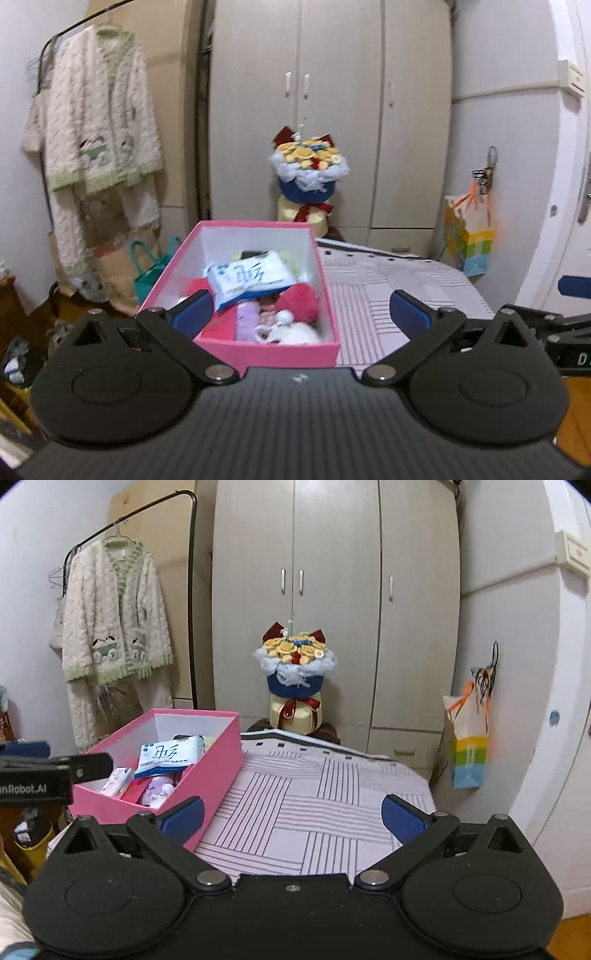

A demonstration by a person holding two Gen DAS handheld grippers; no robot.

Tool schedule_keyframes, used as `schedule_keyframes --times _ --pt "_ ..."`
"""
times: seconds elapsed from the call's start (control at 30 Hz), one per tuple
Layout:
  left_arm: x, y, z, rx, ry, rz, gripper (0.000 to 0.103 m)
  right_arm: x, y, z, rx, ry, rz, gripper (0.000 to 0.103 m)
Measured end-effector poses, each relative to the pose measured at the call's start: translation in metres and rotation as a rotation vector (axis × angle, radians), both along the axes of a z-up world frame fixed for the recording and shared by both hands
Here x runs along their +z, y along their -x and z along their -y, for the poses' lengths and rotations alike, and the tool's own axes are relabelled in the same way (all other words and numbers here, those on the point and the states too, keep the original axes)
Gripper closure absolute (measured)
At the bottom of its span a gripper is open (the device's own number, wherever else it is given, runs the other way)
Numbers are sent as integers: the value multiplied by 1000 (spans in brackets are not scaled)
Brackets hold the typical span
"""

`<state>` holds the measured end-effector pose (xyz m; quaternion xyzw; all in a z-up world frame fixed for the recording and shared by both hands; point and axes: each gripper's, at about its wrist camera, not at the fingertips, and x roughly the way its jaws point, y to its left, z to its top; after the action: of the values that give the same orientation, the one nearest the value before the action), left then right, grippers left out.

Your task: Organize soft objects

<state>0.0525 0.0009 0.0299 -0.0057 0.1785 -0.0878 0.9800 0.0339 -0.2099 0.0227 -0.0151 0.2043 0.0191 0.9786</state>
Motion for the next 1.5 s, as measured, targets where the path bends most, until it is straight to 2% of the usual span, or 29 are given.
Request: schedule_keyframes --times 0.13,0.33,0.53,0.73,1.1,1.33,1.5 --pt "0 -5 4 -11 -6 8 0 0 -1 8 -39 -31 -22 0" --pt "-10 -11 3 -10 12 -27 0 -7 1 16 -101 -43 -33 0" --pt "-18 -11 1 -18 13 -59 0 -17 -2 22 -116 -63 -62 0" --pt "-17 -2 6 -18 -15 -32 0 -20 -3 18 -117 -34 -50 0" --pt "-28 -1 1 7 -7 -63 0 -18 12 7 -127 7 2 0" --pt "-26 5 -3 26 -31 -40 0 -15 22 1 -102 28 25 0" --pt "-22 13 -7 36 -21 -19 0 -14 25 -2 -106 26 27 0"
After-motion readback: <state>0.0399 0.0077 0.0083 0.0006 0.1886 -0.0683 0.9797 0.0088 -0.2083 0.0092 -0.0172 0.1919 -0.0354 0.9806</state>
